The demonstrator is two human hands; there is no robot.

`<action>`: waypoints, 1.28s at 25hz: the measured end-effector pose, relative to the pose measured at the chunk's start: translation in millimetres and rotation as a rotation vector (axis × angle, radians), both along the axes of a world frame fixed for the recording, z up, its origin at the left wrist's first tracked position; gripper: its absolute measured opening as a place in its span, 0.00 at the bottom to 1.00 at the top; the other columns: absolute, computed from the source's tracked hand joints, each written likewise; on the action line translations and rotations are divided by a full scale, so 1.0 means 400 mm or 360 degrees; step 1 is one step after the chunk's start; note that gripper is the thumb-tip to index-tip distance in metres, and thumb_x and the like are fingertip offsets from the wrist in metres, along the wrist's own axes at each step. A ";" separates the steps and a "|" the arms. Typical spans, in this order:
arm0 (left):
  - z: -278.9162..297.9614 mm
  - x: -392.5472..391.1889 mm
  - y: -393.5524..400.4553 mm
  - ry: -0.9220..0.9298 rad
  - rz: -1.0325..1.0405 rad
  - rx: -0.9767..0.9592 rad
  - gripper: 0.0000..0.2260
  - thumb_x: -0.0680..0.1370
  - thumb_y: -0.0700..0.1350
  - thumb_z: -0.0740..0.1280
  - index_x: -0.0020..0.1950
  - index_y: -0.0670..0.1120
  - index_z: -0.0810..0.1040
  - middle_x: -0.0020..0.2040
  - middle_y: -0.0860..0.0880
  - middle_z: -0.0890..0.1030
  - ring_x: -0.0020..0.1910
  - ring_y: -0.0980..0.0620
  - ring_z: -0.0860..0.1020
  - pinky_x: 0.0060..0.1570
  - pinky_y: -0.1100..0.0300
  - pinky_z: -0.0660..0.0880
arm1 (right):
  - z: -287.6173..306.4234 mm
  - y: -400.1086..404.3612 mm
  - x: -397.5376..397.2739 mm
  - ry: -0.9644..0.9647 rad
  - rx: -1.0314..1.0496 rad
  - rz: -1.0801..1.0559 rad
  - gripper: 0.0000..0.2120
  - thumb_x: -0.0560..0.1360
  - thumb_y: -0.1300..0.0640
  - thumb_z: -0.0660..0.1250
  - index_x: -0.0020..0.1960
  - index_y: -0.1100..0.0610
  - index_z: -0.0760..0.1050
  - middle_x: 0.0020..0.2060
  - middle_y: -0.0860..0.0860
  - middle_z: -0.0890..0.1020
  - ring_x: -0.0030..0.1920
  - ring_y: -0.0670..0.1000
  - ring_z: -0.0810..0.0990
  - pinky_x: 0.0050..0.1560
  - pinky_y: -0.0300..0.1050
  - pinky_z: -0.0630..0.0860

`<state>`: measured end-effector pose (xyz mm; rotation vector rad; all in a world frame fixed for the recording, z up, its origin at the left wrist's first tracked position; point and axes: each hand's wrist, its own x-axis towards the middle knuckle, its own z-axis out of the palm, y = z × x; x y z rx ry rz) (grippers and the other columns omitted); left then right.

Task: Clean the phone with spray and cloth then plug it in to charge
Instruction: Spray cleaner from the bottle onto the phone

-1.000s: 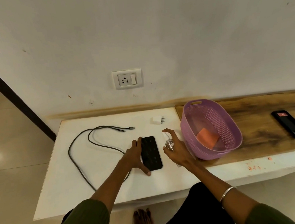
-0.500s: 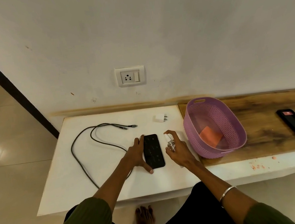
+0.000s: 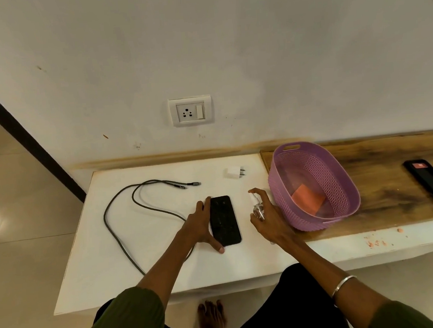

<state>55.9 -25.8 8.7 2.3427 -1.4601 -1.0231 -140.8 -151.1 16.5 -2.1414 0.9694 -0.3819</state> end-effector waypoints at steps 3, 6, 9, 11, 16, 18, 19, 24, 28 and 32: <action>0.001 0.001 0.001 0.0006 -0.0003 -0.0007 0.70 0.53 0.59 0.84 0.80 0.48 0.39 0.75 0.44 0.58 0.72 0.38 0.67 0.68 0.43 0.69 | -0.003 -0.009 -0.021 0.0078 -0.0021 0.0029 0.27 0.75 0.56 0.64 0.68 0.37 0.60 0.45 0.48 0.79 0.41 0.52 0.80 0.45 0.49 0.83; 0.000 -0.003 0.005 0.0022 -0.0001 -0.0012 0.71 0.52 0.59 0.84 0.80 0.48 0.39 0.75 0.44 0.58 0.72 0.38 0.67 0.68 0.43 0.69 | 0.004 -0.002 -0.037 0.0023 0.0010 0.0021 0.26 0.75 0.57 0.64 0.63 0.31 0.62 0.42 0.43 0.76 0.41 0.46 0.78 0.43 0.41 0.80; -0.003 -0.007 0.011 0.0020 -0.0014 -0.0013 0.71 0.52 0.59 0.84 0.80 0.48 0.38 0.75 0.44 0.58 0.71 0.38 0.67 0.68 0.43 0.69 | 0.045 0.032 -0.044 -0.0252 -0.0047 -0.0020 0.35 0.75 0.62 0.67 0.68 0.31 0.58 0.35 0.42 0.74 0.37 0.43 0.79 0.40 0.30 0.80; 0.000 0.001 0.010 0.0010 -0.0009 -0.0005 0.72 0.52 0.60 0.84 0.80 0.49 0.38 0.75 0.44 0.58 0.71 0.37 0.66 0.68 0.43 0.69 | 0.089 0.046 -0.044 -0.0499 -0.0026 -0.0043 0.38 0.74 0.62 0.70 0.74 0.40 0.56 0.34 0.46 0.75 0.35 0.43 0.78 0.42 0.26 0.77; -0.002 0.006 0.012 0.0019 0.0000 0.0017 0.73 0.51 0.61 0.84 0.80 0.49 0.38 0.75 0.45 0.58 0.72 0.37 0.66 0.67 0.44 0.69 | 0.253 0.004 -0.074 -0.0885 0.0001 -0.0400 0.17 0.77 0.42 0.62 0.63 0.46 0.67 0.36 0.48 0.80 0.33 0.48 0.80 0.34 0.43 0.80; -0.005 0.007 0.014 0.0006 -0.0002 0.0027 0.73 0.51 0.61 0.84 0.80 0.49 0.37 0.74 0.45 0.58 0.71 0.38 0.66 0.67 0.44 0.69 | 0.304 -0.069 -0.098 -0.1083 -0.0036 -0.0530 0.15 0.79 0.46 0.58 0.61 0.53 0.68 0.39 0.46 0.79 0.38 0.46 0.79 0.38 0.43 0.78; -0.006 0.006 0.015 -0.0002 -0.0002 0.0034 0.72 0.51 0.62 0.84 0.80 0.49 0.37 0.74 0.45 0.58 0.71 0.37 0.66 0.67 0.44 0.69 | 0.321 -0.112 -0.108 -0.1118 -0.0065 -0.0570 0.15 0.81 0.49 0.57 0.62 0.56 0.68 0.41 0.47 0.78 0.40 0.45 0.78 0.41 0.41 0.77; -0.015 -0.006 0.016 -0.0008 -0.0027 0.0044 0.73 0.51 0.63 0.83 0.79 0.50 0.37 0.75 0.44 0.56 0.72 0.37 0.66 0.68 0.43 0.68 | 0.340 -0.283 -0.123 -0.0959 -0.0083 -0.0724 0.14 0.82 0.55 0.57 0.65 0.60 0.64 0.49 0.50 0.77 0.47 0.48 0.78 0.48 0.45 0.77; -0.011 0.000 0.002 -0.0030 -0.0026 0.0034 0.73 0.50 0.64 0.83 0.79 0.50 0.36 0.75 0.45 0.57 0.72 0.38 0.66 0.67 0.43 0.69 | 0.308 -0.348 -0.095 -0.0783 -0.0107 -0.0756 0.16 0.80 0.51 0.62 0.63 0.59 0.66 0.52 0.54 0.78 0.50 0.52 0.79 0.47 0.47 0.77; -0.017 -0.008 0.002 -0.0015 -0.0041 0.0027 0.73 0.50 0.64 0.83 0.79 0.51 0.36 0.74 0.46 0.57 0.71 0.39 0.67 0.67 0.44 0.70 | 0.234 -0.358 -0.085 -0.0614 -0.0094 -0.0784 0.16 0.78 0.55 0.67 0.60 0.62 0.69 0.48 0.52 0.77 0.47 0.51 0.76 0.44 0.44 0.71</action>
